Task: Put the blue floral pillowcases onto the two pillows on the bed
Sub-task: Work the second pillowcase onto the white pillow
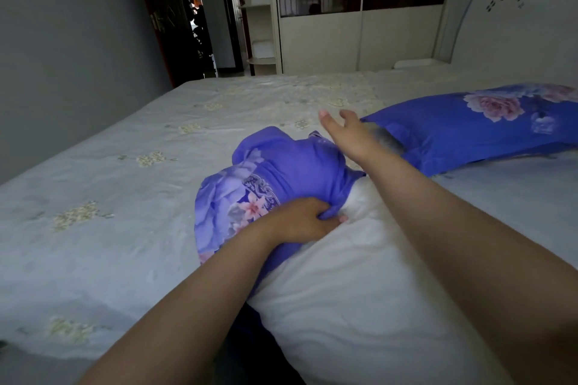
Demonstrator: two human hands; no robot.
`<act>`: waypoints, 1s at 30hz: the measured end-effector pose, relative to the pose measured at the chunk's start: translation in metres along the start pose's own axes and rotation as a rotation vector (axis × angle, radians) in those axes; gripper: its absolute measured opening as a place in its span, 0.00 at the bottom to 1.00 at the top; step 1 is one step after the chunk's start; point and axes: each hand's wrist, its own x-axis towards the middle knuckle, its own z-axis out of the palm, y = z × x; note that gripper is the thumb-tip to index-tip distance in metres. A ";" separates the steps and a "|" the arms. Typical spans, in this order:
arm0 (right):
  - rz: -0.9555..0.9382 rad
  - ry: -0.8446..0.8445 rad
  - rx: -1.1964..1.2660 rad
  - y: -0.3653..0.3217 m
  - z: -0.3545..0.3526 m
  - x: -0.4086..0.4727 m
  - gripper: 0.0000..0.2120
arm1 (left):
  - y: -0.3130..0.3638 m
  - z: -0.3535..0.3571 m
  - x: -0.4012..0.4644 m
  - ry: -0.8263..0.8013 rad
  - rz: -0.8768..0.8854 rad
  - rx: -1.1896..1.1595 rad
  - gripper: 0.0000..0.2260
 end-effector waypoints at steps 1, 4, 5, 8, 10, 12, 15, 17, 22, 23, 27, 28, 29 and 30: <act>0.069 -0.127 -0.055 -0.002 0.010 0.000 0.42 | 0.000 -0.003 -0.002 -0.007 -0.010 -0.063 0.24; 0.054 -0.285 -0.192 0.020 0.036 -0.005 0.28 | -0.013 -0.019 -0.008 0.110 -0.027 -0.475 0.23; -0.020 -0.269 -0.158 0.029 0.043 -0.007 0.18 | -0.023 -0.026 -0.006 0.287 -0.028 -0.580 0.22; -0.245 -0.147 -0.112 0.047 0.052 -0.020 0.09 | -0.075 -0.059 0.013 0.875 -0.156 -0.354 0.13; -0.379 -0.029 -0.200 0.052 0.053 -0.035 0.13 | -0.102 -0.083 0.026 0.830 -0.241 -0.280 0.23; -0.599 0.136 -0.298 0.050 0.053 -0.055 0.16 | -0.113 -0.098 0.038 0.611 -0.321 -0.307 0.31; -0.879 0.280 -0.395 0.047 0.053 -0.067 0.17 | -0.108 -0.106 0.047 0.273 -0.248 -0.327 0.15; -0.883 0.302 -0.415 0.050 0.051 -0.064 0.17 | -0.105 -0.109 0.053 0.378 -0.145 -0.213 0.15; -0.325 0.161 0.019 0.046 0.031 -0.045 0.29 | -0.096 -0.130 0.040 1.223 -0.009 -0.342 0.09; -0.176 0.118 0.102 0.047 0.026 -0.037 0.33 | -0.098 -0.131 0.035 1.287 0.018 -0.407 0.08; 0.076 -0.125 -0.013 0.053 0.019 -0.027 0.23 | -0.135 -0.130 0.035 1.173 -0.094 -0.763 0.07; 0.016 -0.136 -0.032 0.056 0.020 -0.027 0.17 | -0.144 -0.130 0.033 0.965 -0.147 -0.876 0.13; -0.064 -0.128 -0.033 0.058 0.023 -0.027 0.19 | -0.152 -0.131 0.028 0.684 -0.226 -0.930 0.20; -0.139 -0.097 -0.049 0.063 0.026 -0.026 0.19 | -0.155 -0.130 0.021 0.394 -0.322 -0.864 0.23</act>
